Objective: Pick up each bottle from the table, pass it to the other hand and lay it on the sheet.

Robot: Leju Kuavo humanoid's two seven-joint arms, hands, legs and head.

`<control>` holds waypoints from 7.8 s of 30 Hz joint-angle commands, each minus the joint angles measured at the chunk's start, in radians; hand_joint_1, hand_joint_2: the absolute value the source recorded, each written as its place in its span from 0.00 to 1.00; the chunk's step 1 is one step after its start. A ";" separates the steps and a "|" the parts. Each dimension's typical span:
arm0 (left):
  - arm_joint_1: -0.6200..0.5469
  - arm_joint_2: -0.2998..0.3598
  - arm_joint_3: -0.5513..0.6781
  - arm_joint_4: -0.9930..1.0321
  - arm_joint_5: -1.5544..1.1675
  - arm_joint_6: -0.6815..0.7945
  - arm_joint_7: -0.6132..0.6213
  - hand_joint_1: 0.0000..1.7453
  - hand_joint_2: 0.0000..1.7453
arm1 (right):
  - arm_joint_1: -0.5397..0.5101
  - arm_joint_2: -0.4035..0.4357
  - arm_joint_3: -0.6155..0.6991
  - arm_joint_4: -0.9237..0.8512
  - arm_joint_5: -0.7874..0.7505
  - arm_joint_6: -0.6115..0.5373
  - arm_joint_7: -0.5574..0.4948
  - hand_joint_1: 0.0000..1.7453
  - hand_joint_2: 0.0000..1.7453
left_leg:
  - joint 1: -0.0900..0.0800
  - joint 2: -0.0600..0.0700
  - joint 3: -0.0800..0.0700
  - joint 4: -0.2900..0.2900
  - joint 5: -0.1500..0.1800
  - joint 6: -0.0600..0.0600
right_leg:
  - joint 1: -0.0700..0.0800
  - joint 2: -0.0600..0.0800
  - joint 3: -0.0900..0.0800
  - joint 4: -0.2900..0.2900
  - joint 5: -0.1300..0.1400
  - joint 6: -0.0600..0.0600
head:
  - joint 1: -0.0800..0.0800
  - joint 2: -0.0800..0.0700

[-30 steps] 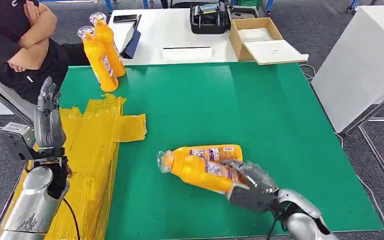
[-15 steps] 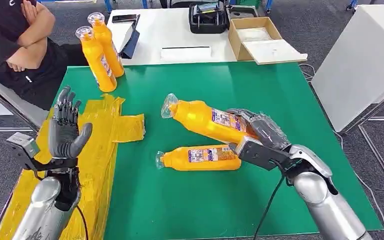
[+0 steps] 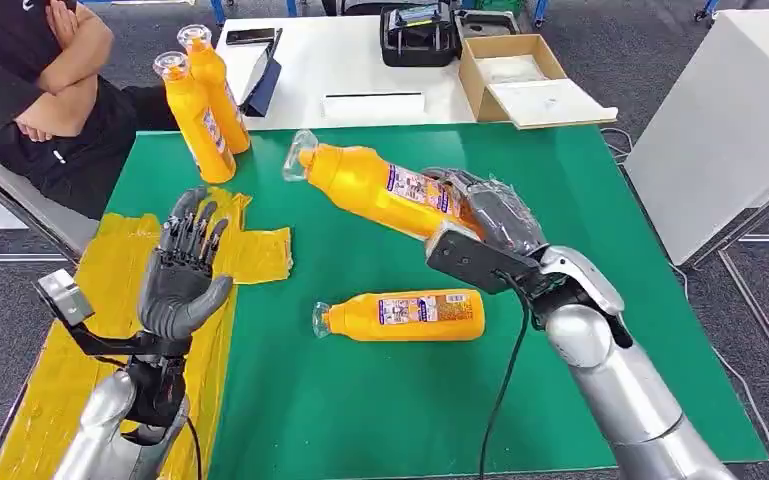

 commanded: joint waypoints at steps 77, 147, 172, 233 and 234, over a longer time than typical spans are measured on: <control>-0.136 -0.093 0.228 0.103 0.133 0.045 0.084 0.00 1.00 | 0.105 0.196 -0.202 -0.123 0.303 -0.178 0.120 1.00 1.00 | 0.000 -0.002 -0.001 0.000 0.001 -0.002 | 0.000 -0.004 -0.001 0.000 0.001 -0.003 | 0.000 0.000; -0.255 -0.143 -0.007 0.184 0.163 0.102 0.085 0.00 1.00 | -0.202 0.464 0.339 0.499 0.099 -0.145 0.082 1.00 1.00 | 0.002 0.001 -0.001 0.001 0.001 -0.003 | 0.002 -0.001 -0.002 0.001 0.001 -0.003 | 0.000 0.000; -0.232 -0.148 -0.040 0.100 0.012 0.176 0.067 0.00 1.00 | -0.258 0.454 0.286 0.506 0.095 -0.105 0.127 1.00 1.00 | 0.002 0.000 -0.001 0.001 0.001 -0.004 | 0.002 -0.002 -0.002 0.001 0.000 -0.003 | 0.000 0.000; -0.263 -0.108 -0.161 0.153 -0.292 0.237 0.063 0.00 1.00 | -0.247 0.408 0.253 0.506 0.072 -0.112 0.138 1.00 1.00 | 0.002 -0.001 0.002 0.001 0.000 -0.004 | 0.002 -0.004 0.001 0.001 -0.001 -0.003 | 0.000 0.000; -0.268 -0.103 -0.172 0.156 -0.322 0.246 0.062 0.00 1.00 | -0.244 0.404 0.253 0.503 0.072 -0.114 0.140 1.00 1.00 | 0.002 0.000 -0.001 0.001 0.001 -0.003 | 0.002 -0.002 -0.001 0.000 0.001 -0.003 | 0.000 0.000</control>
